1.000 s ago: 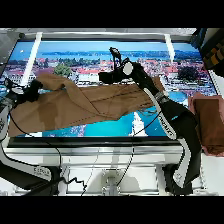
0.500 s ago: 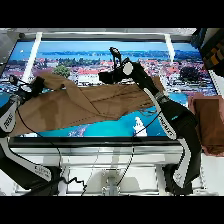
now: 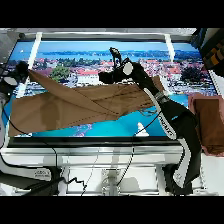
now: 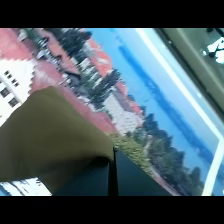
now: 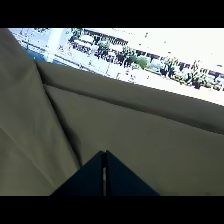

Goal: Fold the clothes and pants, and hang the long-sleeved shirts on hangers.

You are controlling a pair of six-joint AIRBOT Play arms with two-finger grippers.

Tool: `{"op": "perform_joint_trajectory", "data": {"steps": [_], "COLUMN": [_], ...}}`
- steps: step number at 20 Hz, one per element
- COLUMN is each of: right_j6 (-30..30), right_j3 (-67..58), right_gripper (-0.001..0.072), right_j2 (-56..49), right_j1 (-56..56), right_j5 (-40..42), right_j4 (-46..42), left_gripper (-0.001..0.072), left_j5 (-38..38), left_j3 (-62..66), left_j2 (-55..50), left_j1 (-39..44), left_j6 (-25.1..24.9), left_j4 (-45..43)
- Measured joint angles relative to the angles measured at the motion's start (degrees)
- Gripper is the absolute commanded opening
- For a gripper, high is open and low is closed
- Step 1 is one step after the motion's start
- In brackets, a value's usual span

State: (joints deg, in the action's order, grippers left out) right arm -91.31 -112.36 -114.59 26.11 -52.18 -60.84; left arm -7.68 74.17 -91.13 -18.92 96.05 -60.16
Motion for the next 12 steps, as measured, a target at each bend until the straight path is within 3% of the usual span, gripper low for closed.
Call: {"op": "perform_joint_trajectory", "data": {"steps": [4,12], "right_j6": [0.0,0.0], "right_j3": [0.0,0.0], "right_gripper": [0.0029,0.0029], "right_j2": [0.0,0.0], "right_j1": [0.0,0.0], "right_j5": [-1.1,-8.7], "right_j4": [0.2,0.4], "left_gripper": [0.0018,0.0018], "left_j5": [-9.6,-42.1], "left_j3": [0.0,0.0], "left_j2": [7.5,17.5], "left_j1": [-0.4,-4.4], "left_j6": [0.0,0.0], "left_j4": [-4.9,-27.6]}}
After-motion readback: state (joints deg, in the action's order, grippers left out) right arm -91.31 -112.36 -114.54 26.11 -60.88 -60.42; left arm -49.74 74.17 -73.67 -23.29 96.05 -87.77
